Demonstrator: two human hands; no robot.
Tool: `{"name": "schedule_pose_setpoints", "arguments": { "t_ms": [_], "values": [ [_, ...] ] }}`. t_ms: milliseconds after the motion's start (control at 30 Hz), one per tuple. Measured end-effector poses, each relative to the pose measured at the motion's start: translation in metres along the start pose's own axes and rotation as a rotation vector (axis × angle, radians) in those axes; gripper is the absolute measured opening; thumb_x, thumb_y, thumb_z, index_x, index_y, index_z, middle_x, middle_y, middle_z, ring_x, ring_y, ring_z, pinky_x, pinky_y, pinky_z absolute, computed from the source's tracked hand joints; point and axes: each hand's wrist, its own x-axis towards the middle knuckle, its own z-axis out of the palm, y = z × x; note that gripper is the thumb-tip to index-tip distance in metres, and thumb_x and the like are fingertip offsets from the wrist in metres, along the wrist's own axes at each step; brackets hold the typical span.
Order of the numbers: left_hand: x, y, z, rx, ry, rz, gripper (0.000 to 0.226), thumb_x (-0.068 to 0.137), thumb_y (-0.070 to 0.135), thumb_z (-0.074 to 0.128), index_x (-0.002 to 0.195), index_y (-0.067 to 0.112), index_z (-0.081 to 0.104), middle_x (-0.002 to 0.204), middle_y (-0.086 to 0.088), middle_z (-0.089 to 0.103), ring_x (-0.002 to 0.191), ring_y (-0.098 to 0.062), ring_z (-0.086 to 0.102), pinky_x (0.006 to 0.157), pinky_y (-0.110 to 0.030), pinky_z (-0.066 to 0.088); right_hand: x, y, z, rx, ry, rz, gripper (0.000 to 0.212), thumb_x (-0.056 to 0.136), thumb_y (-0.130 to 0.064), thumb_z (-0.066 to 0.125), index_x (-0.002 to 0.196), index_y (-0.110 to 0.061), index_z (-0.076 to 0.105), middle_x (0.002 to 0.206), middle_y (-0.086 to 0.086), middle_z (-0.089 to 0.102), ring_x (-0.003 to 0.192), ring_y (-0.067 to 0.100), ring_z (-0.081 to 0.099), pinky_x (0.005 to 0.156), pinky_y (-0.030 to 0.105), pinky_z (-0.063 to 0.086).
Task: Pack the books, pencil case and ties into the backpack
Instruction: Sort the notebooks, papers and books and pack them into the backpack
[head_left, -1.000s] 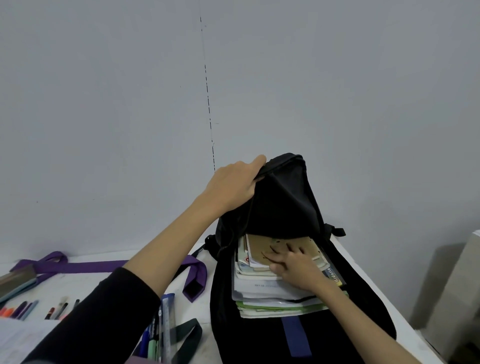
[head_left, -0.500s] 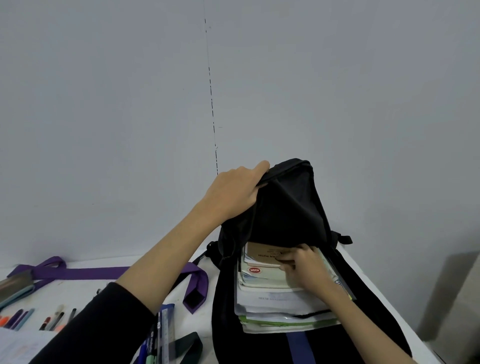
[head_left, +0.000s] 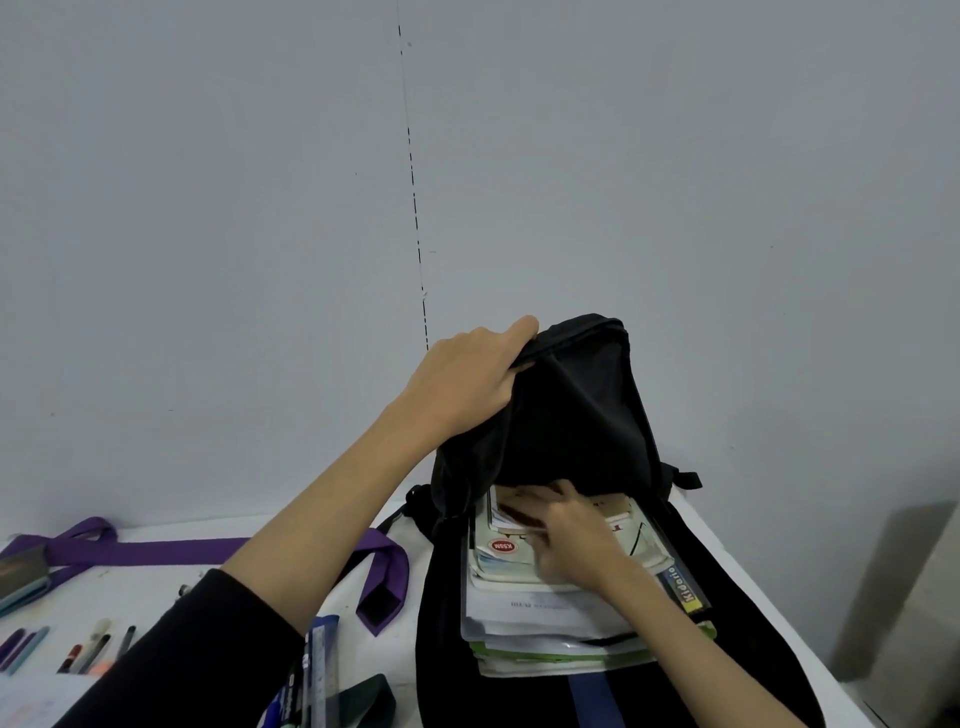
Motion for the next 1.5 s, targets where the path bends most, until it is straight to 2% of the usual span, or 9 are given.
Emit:
{"name": "schedule_pose_setpoints", "arguments": {
  "t_ms": [100,200,367,533,633,733,1000,1300,1500],
  "values": [
    [0.001,-0.001,0.000,0.002,-0.008,0.003,0.014,0.098,0.024,0.038,0.107,0.014,0.040,0.071,-0.004,0.048,0.064,-0.031,0.045,0.056,-0.032,0.026,0.017,-0.021,0.001,-0.271,-0.163,-0.114,0.064,0.090,-0.013,0.050,0.147,-0.029,0.026,0.153,-0.001,0.026,0.131,0.029,0.030,0.108,0.043,0.029],
    [0.000,-0.004,0.000,0.004,-0.005,0.011,0.014,0.098,0.024,0.038,0.107,0.014,0.040,0.071,-0.004,0.048,0.066,-0.033,0.049,0.056,-0.032,0.027,0.024,-0.027,0.000,-0.448,-0.140,-0.122,0.054,0.090,-0.014,0.054,0.141,-0.019,0.036,0.139,0.007,0.045,0.124,0.030,0.040,0.102,0.043,0.033],
    [0.000,-0.004,0.001,-0.008,-0.013,-0.001,0.015,0.098,0.026,0.038,0.107,0.014,0.041,0.073,-0.005,0.049,0.068,-0.034,0.049,0.058,-0.033,0.030,0.021,-0.013,-0.004,-0.275,-0.077,-0.080,0.026,0.094,-0.012,0.048,0.119,-0.013,0.051,0.106,0.010,0.063,0.100,0.028,0.060,0.067,0.030,0.037],
    [0.002,0.001,-0.002,-0.004,-0.026,0.010,0.015,0.098,0.026,0.037,0.107,0.014,0.041,0.075,-0.005,0.050,0.070,-0.033,0.048,0.058,-0.033,0.030,0.014,-0.012,0.001,-0.187,-0.070,-0.104,0.027,0.092,-0.018,0.050,0.117,-0.013,0.059,0.104,0.010,0.065,0.098,0.031,0.060,0.070,0.031,0.040],
    [-0.001,-0.001,-0.002,-0.004,-0.024,0.013,0.015,0.098,0.025,0.038,0.107,0.014,0.041,0.074,-0.004,0.049,0.068,-0.033,0.048,0.057,-0.033,0.030,-0.003,-0.003,-0.005,-0.029,0.134,0.060,0.027,0.088,-0.028,0.058,0.112,-0.017,0.061,0.098,0.007,0.068,0.091,0.028,0.064,0.072,0.032,0.048],
    [-0.004,-0.003,-0.001,-0.010,-0.016,0.015,0.015,0.098,0.025,0.038,0.107,0.014,0.041,0.073,-0.004,0.050,0.067,-0.032,0.049,0.057,-0.032,0.030,-0.025,0.022,-0.013,-0.077,0.413,0.250,0.018,0.065,-0.015,0.079,0.072,-0.008,0.064,0.066,0.007,0.066,0.063,0.032,0.062,0.053,0.030,0.042],
    [-0.002,0.002,-0.002,-0.021,-0.010,0.015,0.014,0.098,0.023,0.038,0.107,0.013,0.042,0.072,-0.005,0.050,0.065,-0.031,0.049,0.057,-0.032,0.032,-0.038,0.071,-0.009,0.293,0.378,0.540,0.026,0.078,-0.027,0.076,0.072,-0.011,0.056,0.074,-0.001,0.049,0.085,0.024,0.050,0.066,0.031,0.038],
    [0.001,0.002,-0.004,0.003,-0.020,0.024,0.015,0.099,0.024,0.038,0.108,0.013,0.042,0.075,-0.007,0.053,0.067,-0.031,0.050,0.056,-0.031,0.031,-0.037,0.064,-0.008,-0.265,0.456,0.247,0.029,0.047,-0.017,0.092,0.050,-0.016,0.063,0.054,-0.005,0.052,0.057,0.023,0.054,0.051,0.030,0.032],
    [0.001,0.003,-0.006,-0.011,-0.033,0.024,0.014,0.099,0.026,0.038,0.105,0.014,0.041,0.077,-0.009,0.055,0.068,-0.032,0.051,0.057,-0.032,0.033,-0.032,0.059,-0.010,-0.374,0.395,0.299,0.037,0.032,-0.023,0.092,0.048,-0.016,0.059,0.056,-0.001,0.054,0.058,0.024,0.056,0.051,0.033,0.042]
  ]
}}
